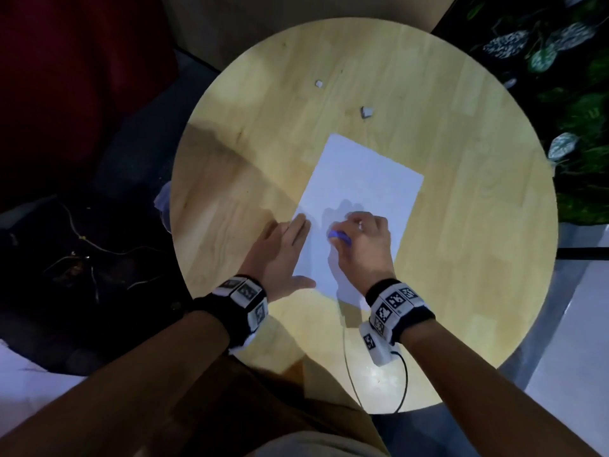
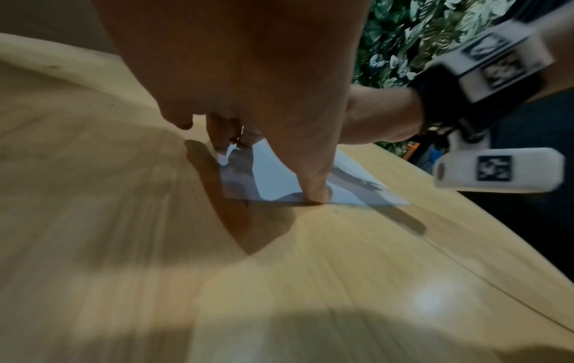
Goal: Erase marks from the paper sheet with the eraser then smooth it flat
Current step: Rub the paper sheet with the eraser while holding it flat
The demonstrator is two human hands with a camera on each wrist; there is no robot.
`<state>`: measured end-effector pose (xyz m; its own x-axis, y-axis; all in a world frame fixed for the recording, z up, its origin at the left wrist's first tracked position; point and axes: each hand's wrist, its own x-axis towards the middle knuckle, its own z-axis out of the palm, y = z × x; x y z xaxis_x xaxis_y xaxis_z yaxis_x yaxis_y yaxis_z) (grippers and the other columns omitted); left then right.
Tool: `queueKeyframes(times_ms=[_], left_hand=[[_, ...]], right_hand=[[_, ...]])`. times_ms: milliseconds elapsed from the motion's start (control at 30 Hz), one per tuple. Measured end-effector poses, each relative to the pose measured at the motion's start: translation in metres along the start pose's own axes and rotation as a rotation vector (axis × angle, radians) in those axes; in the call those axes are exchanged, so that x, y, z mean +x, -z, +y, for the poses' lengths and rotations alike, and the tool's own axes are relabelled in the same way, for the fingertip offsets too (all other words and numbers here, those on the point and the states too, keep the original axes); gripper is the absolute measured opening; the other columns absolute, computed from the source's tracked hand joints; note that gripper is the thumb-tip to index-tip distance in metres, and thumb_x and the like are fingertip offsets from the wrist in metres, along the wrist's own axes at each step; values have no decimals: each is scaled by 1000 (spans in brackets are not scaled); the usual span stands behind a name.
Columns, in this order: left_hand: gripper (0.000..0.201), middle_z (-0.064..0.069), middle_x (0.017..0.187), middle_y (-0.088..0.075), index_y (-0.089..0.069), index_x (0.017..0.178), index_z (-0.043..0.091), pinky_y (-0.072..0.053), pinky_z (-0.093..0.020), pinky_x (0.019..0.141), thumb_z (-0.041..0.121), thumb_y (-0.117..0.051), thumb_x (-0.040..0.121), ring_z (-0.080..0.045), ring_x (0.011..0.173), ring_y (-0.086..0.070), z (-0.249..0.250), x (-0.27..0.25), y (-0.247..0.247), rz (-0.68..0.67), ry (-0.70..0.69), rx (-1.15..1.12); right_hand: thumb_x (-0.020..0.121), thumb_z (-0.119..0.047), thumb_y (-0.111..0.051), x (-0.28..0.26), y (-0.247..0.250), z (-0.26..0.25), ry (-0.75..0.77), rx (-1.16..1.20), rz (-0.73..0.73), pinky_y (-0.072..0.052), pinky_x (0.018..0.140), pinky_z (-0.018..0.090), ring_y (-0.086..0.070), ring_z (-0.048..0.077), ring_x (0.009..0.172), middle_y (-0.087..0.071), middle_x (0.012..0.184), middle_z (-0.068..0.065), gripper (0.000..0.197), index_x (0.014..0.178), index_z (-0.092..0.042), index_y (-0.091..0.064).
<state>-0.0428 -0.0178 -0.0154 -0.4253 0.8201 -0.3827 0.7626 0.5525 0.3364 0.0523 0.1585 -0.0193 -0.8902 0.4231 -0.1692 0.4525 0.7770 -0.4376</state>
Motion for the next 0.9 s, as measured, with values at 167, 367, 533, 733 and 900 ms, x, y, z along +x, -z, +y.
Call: queueKeyframes(times_ms=[167, 367, 533, 733, 900], left_hand=[[81, -15, 138, -53, -53, 137, -1, -48, -38, 98, 49, -77, 79, -32, 122, -52, 5, -35, -10, 53, -3, -105], [71, -9, 143, -46, -47, 144, 10, -42, -39, 103, 40, -74, 86, -28, 133, -41, -10, 8, 27, 95, 15, -223], [133, -3, 166, 11, -2, 159, 11, -9, -35, 123, 73, -74, 66, -20, 153, 8, -30, 54, 23, -82, -29, -19], [142, -6, 165, 15, 6, 159, 13, -6, -38, 123, 81, -70, 60, -23, 153, 8, -24, 51, 21, -81, -6, 107], [139, -5, 165, 17, 6, 159, 22, -9, -38, 122, 81, -71, 59, -24, 153, 8, -19, 52, 23, -110, 7, 135]], right_hand=[[92, -19, -56, 4, -6, 7, 31, 77, -97, -27, 108, 51, -31, 25, 140, -40, 148, 4, 11, 100, -24, -60], [91, -19, -59, 11, -2, 11, 71, 109, -135, -27, 111, 48, -31, 19, 141, -42, 148, 1, 10, 97, -25, -63], [83, -11, -70, 6, 2, -3, 180, 59, -9, -47, 80, 43, -58, 28, 92, -61, 98, 5, 13, 95, -14, -71], [88, -16, -63, 44, 6, -4, 112, 100, 3, -47, 82, 29, -60, 23, 86, -61, 95, 6, 16, 101, -11, -71], [88, -10, -60, 38, -4, -17, 70, 83, 36, -49, 79, 33, -59, 30, 87, -62, 93, 12, 15, 98, -6, -71]])
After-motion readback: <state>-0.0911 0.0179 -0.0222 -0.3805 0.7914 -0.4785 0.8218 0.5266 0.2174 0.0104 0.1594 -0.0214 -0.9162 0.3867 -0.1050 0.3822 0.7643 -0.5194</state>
